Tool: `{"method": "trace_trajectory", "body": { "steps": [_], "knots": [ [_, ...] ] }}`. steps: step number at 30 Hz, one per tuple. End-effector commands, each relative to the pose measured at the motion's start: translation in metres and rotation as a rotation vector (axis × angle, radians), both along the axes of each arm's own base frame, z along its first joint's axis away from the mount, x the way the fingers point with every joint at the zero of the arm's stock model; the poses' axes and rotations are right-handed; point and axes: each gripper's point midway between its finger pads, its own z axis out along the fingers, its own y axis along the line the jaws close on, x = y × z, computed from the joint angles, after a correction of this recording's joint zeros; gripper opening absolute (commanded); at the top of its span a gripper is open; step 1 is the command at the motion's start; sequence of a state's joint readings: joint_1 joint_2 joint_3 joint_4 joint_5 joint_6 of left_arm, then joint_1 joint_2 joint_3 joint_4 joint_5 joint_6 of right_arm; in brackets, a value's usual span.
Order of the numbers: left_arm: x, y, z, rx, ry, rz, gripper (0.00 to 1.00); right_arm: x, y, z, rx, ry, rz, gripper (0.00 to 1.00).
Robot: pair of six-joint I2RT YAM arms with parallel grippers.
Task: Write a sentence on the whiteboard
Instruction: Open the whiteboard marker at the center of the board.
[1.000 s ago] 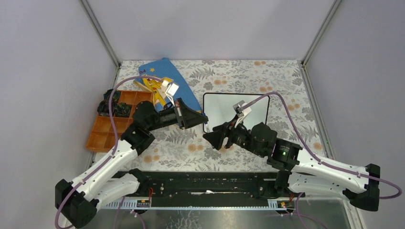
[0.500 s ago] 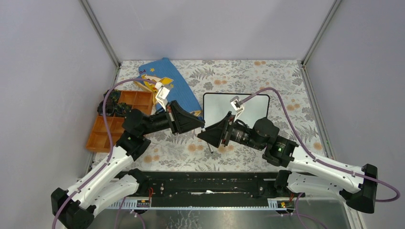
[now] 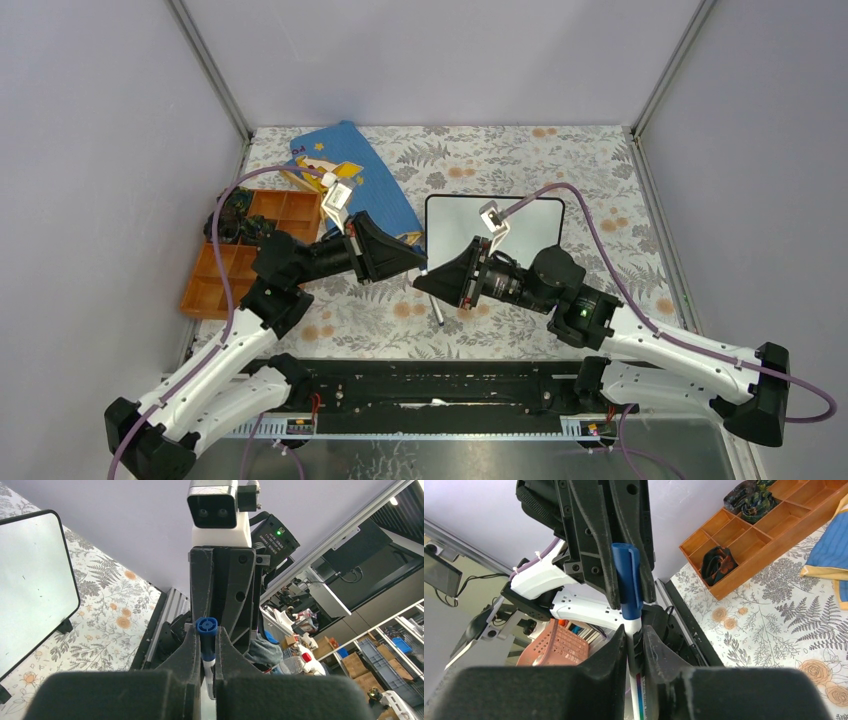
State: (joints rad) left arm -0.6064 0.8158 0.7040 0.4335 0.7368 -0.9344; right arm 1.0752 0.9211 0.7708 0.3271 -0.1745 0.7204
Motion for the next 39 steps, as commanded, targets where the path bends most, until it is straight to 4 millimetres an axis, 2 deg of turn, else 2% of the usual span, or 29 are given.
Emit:
{"method": "trace_trajectory", "body": {
  "steps": [1,4,10,14,39],
  "knots": [
    [-0.006,0.004,0.025,-0.055,-0.085,0.01,0.0,-0.005,-0.002,0.018,0.063,-0.023,0.021,0.12],
    [-0.003,0.008,0.034,-0.076,-0.097,0.043,0.0,-0.005,-0.004,0.012,0.055,-0.018,0.017,0.0],
    [0.001,0.013,0.053,-0.114,-0.117,0.098,0.0,-0.005,-0.008,0.003,0.04,-0.011,0.009,0.0],
    [0.006,0.014,0.058,-0.11,-0.128,0.13,0.0,-0.006,-0.01,0.0,0.032,-0.012,0.007,0.0],
    [0.027,0.014,0.059,-0.095,-0.118,0.211,0.0,-0.016,-0.021,-0.001,0.043,-0.033,0.031,0.0]
  ]
}}
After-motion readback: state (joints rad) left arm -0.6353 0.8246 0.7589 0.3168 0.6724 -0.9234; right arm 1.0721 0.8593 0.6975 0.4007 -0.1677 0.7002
